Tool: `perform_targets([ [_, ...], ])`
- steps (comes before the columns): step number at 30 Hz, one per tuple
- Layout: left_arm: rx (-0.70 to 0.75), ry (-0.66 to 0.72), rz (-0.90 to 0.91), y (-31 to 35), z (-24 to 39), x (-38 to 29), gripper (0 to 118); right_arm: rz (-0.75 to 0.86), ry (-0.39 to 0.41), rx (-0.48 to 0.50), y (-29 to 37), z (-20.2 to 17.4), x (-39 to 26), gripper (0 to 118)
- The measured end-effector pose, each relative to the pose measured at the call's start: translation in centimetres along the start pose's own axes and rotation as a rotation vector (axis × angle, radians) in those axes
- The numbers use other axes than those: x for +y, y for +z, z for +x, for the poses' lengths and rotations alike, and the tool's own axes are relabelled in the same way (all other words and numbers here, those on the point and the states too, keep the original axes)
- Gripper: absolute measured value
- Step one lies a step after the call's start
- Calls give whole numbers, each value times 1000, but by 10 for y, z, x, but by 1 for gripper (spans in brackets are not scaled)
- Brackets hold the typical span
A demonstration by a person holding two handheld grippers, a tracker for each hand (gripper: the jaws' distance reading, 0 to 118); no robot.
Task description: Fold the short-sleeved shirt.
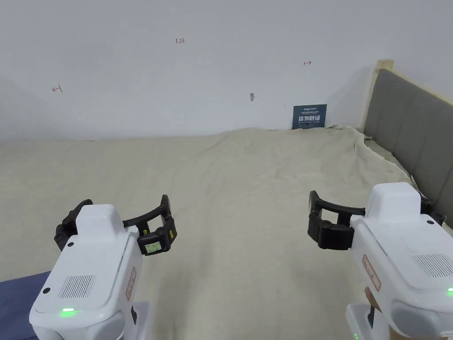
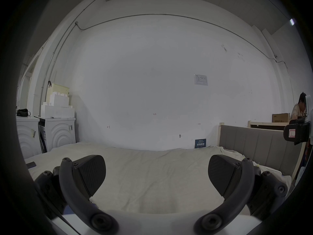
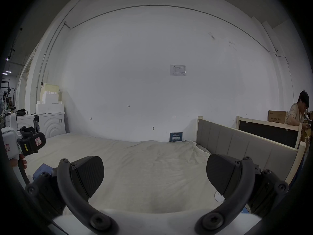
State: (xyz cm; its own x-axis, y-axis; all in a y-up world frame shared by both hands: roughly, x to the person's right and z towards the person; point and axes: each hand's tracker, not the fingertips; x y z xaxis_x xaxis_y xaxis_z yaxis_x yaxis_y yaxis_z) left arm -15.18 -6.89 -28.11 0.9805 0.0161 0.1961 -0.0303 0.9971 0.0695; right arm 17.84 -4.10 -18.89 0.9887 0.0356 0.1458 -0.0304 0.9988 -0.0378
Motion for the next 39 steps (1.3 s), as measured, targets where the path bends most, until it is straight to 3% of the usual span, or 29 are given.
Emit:
perform_targets([
  [17,2,0,5,2,-4,1,118,-1,19,-38,-1,-3,-1,118],
  [20,-4,1,3,2,-5,2,118,2,-20,-53,-2,-3,0,118],
  [25,-8,9,5,4,-8,5,118,-192,-141,-15,-8,-1,12,118],
  [27,-10,18,4,5,-9,7,118,-323,-131,-37,-14,-4,20,118],
  [30,-12,23,8,5,-9,8,118,-420,-125,-155,-20,-12,21,117],
  [39,-13,25,13,3,-11,11,118,-496,-152,-132,-27,-15,16,117],
])
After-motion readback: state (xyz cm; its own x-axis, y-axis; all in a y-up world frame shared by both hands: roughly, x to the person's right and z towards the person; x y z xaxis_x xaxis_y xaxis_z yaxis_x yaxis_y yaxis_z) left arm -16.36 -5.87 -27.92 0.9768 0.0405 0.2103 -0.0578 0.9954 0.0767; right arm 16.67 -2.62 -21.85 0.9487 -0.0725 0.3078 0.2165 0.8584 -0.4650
